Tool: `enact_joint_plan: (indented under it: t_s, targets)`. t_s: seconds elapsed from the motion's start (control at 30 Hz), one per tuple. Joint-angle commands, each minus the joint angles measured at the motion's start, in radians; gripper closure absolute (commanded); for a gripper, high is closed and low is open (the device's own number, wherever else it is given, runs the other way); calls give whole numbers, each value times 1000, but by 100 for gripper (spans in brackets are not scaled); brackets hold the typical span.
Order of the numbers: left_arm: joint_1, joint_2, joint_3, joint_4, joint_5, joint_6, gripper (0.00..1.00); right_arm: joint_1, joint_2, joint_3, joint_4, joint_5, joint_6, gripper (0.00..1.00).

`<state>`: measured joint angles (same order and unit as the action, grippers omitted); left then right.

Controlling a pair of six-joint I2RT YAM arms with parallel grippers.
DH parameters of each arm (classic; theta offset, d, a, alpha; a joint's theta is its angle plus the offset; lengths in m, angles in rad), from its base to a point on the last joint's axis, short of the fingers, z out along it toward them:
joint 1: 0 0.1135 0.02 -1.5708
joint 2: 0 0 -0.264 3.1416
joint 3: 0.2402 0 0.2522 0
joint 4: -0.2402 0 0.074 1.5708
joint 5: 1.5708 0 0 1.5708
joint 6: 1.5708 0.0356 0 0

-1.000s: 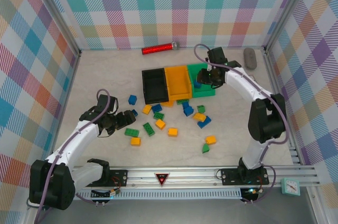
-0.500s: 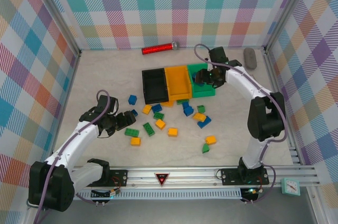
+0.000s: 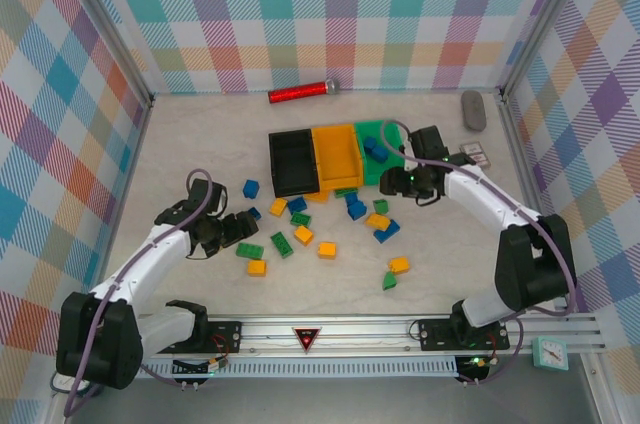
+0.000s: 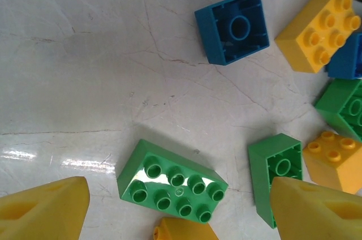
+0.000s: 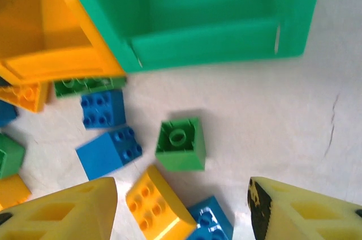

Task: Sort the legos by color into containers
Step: Pick up the lego from the middle-left of the table.

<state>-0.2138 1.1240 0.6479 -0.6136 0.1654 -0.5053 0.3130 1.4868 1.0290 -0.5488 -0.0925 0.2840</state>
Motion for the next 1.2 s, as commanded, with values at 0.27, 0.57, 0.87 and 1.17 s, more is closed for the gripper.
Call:
enact_joint_plan:
  t_s: [0.27, 0.57, 0.87, 1.17]
  targets:
    - [-15, 129, 106, 45, -44, -27, 22, -5, -140, -239, 98, 20, 49, 37]
    - [-22, 279, 187, 74, -15, -34, 30, -6, -217, -375, 224, 26, 62, 37]
    - [-42, 378, 243, 97, -34, -35, 31, -4, -258, -449, 308, 28, 77, 37]
    - [-59, 530, 340, 57, -85, -8, 48, -4, -249, -463, 331, 12, 83, 37]
